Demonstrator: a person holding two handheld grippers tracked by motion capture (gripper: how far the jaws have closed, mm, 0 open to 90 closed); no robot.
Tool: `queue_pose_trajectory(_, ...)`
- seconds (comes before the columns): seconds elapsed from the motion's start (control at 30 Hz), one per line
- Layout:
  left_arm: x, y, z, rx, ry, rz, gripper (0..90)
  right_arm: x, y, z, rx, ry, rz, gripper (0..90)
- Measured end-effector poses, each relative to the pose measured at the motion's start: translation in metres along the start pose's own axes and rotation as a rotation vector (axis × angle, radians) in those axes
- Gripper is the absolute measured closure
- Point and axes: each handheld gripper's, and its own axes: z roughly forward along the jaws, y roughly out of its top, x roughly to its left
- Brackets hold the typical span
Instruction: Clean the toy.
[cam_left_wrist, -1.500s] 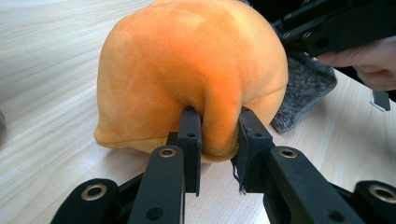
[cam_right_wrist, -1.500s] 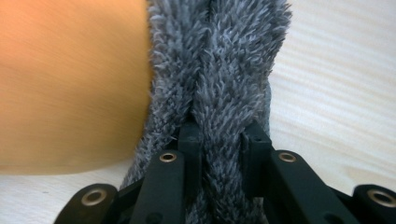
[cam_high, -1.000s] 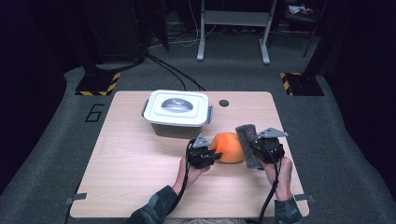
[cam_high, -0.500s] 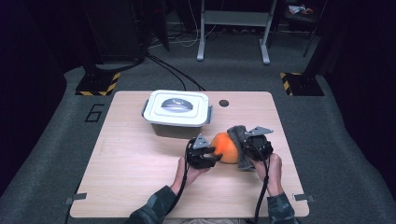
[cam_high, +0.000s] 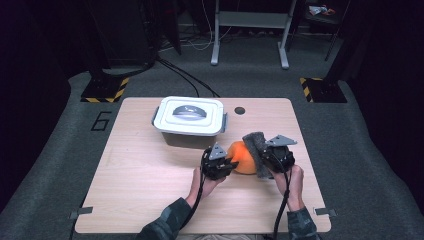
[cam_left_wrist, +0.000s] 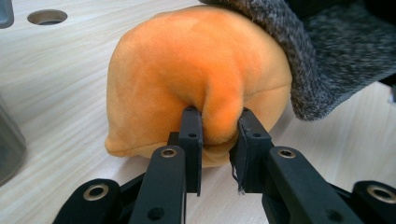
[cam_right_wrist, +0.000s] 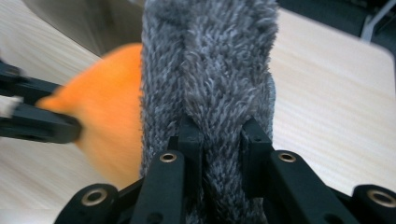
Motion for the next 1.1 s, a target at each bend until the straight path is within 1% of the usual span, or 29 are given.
queue_pose_trajectory(0.03, -0.001, 0.000, -0.001, 0.002, -0.001, -0.003, 75.6, 0.004, 0.004, -0.004, -0.015, 0.024, -0.025, 74.7)
queue_pose_trajectory(0.07, -0.001, 0.001, -0.001, 0.001, -0.001, -0.002, 75.8, 0.007, 0.006, -0.006, -0.021, 0.033, -0.028, 74.7)
queue_pose_trajectory(0.1, -0.002, 0.001, -0.002, 0.006, -0.006, -0.003, 76.1, 0.015, 0.011, -0.006, -0.020, 0.048, -0.053, 74.6)
queue_pose_trajectory(0.13, -0.002, 0.001, -0.002, 0.003, -0.006, -0.006, 76.1, 0.015, 0.011, -0.006, -0.020, 0.048, -0.053, 74.6)
queue_pose_trajectory(0.17, -0.003, 0.001, -0.002, 0.004, -0.012, -0.014, 76.1, 0.019, 0.012, -0.005, -0.018, 0.065, -0.067, 74.6)
queue_pose_trajectory(0.2, -0.004, 0.001, -0.002, 0.008, -0.012, -0.010, 76.2, 0.023, 0.013, -0.001, -0.004, 0.068, -0.065, 74.6)
queue_pose_trajectory(0.23, -0.005, 0.000, -0.001, 0.015, -0.002, -0.004, 76.2, 0.026, 0.013, 0.004, 0.019, 0.054, -0.081, 74.6)
queue_pose_trajectory(0.27, -0.003, -0.001, 0.000, 0.019, -0.002, -0.013, 76.2, 0.029, 0.011, 0.010, 0.030, 0.042, -0.097, 74.6)
queue_pose_trajectory(0.3, -0.001, -0.003, 0.001, 0.026, -0.007, -0.020, 76.2, 0.030, 0.009, 0.014, 0.036, 0.044, -0.085, 74.6)
queue_pose_trajectory(0.33, 0.000, -0.004, 0.002, 0.024, -0.008, -0.026, 76.2, 0.029, 0.008, 0.017, 0.039, 0.045, -0.084, 74.7)
queue_pose_trajectory(0.37, 0.001, -0.005, 0.003, 0.029, -0.010, -0.031, 76.2, 0.028, 0.007, 0.019, 0.040, 0.049, -0.088, 74.7)
queue_pose_trajectory(0.4, 0.002, -0.005, 0.003, 0.024, -0.009, -0.033, 76.2, 0.028, 0.007, 0.020, 0.034, 0.049, -0.079, 74.7)
queue_pose_trajectory(0.5, 0.002, -0.005, 0.004, 0.026, -0.009, -0.034, 76.2, 0.029, 0.006, 0.020, 0.038, 0.039, -0.084, 74.8)
queue_pose_trajectory(0.57, 0.003, -0.005, 0.004, 0.026, -0.014, -0.040, 76.3, 0.027, 0.006, 0.020, 0.039, 0.028, -0.085, 74.8)
queue_pose_trajectory(0.63, 0.002, -0.006, 0.004, 0.024, -0.016, -0.044, 76.2, 0.023, 0.004, 0.020, 0.035, 0.029, -0.072, 74.8)
queue_pose_trajectory(0.73, 0.003, -0.006, 0.004, 0.022, -0.017, -0.044, 76.2, 0.016, 0.002, 0.018, 0.040, 0.010, -0.056, 74.7)
queue_pose_trajectory(0.77, 0.003, -0.006, 0.003, 0.021, -0.017, -0.045, 76.2, 0.015, 0.001, 0.018, 0.044, 0.000, -0.042, 74.7)
queue_pose_trajectory(0.8, 0.003, -0.006, 0.003, 0.021, -0.017, -0.042, 76.2, 0.012, 0.000, 0.018, 0.045, 0.003, -0.044, 74.7)
queue_pose_trajectory(0.87, 0.003, -0.006, 0.003, 0.019, -0.018, -0.043, 76.1, 0.007, -0.003, 0.018, 0.049, -0.009, -0.030, 74.7)
queue_pose_trajectory(0.93, 0.003, -0.006, 0.003, 0.020, -0.016, -0.046, 76.1, 0.001, -0.007, 0.018, 0.055, -0.015, -0.003, 74.7)
queue_pose_trajectory(1.0, 0.003, -0.006, 0.003, 0.021, -0.016, -0.046, 76.1, -0.007, -0.011, 0.019, 0.069, -0.026, 0.014, 74.7)
queue_pose_trajectory(1.07, 0.004, -0.006, 0.003, 0.020, -0.017, -0.046, 76.0, -0.017, -0.016, 0.022, 0.086, -0.023, 0.052, 74.7)
queue_pose_trajectory(1.1, 0.005, -0.006, 0.003, 0.018, -0.022, -0.058, 76.0, -0.022, -0.018, 0.024, 0.099, -0.032, 0.062, 74.7)
